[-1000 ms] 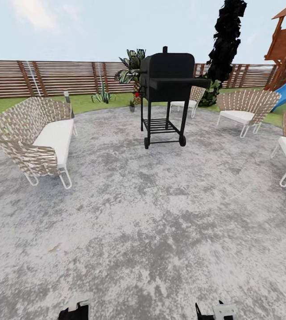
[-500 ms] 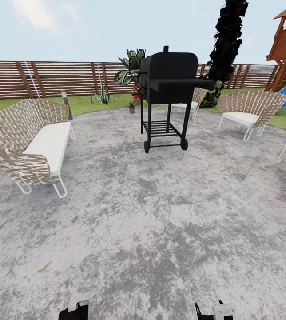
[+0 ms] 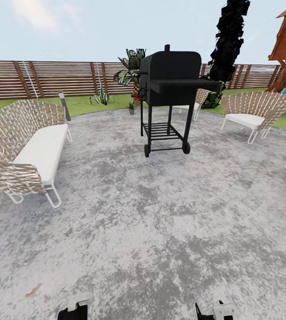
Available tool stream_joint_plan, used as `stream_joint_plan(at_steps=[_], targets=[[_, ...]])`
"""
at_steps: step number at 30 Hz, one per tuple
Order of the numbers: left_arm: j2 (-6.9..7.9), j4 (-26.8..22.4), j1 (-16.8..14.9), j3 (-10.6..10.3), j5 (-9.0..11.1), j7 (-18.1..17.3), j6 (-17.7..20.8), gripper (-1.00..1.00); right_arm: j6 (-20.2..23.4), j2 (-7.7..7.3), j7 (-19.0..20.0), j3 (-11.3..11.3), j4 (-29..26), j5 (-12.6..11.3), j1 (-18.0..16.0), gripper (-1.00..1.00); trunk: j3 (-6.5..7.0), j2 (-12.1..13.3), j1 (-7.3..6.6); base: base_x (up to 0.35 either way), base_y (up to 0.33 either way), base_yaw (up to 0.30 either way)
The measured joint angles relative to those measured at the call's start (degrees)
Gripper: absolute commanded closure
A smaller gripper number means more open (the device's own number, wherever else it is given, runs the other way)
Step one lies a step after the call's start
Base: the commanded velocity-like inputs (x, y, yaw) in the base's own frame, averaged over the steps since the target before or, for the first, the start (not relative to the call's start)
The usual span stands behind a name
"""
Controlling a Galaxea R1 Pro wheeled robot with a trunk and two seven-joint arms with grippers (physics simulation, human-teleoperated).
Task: Pick up the pesticide atomizer in the garden and spray insectifuge to fully cover both potted plants in the garden.
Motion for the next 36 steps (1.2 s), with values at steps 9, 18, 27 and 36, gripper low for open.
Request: stream_joint_plan(at_steps=[9,18,27,36], targets=[[0.12,0.0,0.0,0.0,0.0,-0.1,0.0,1.0,0.0,0.0,0.0,0.0,0.0,0.0,0.1,-1.0,0.0,0.0,0.0,0.335,0.0,0.0],[0.0,0.0,0.0,0.0,0.0,-0.2,-0.1,1.0,0.0,0.01,0.0,0.0,0.0,0.0,0.1,-1.0,0.0,0.0,0.0,0.335,0.0,0.0],[-0.03,-0.1,0.0,0.0,0.0,-0.2,-0.1,1.0,0.0,0.0,0.0,0.0,0.0,0.0,0.1,-1.0,0.0,0.0,0.0,0.335,0.0,0.0],[-0.13,-0.1,0.0,0.0,0.0,-0.1,-0.1,1.0,0.0,0.0,0.0,0.0,0.0,0.0,0.1,-1.0,0.0,0.0,0.0,0.335,0.0,0.0]])
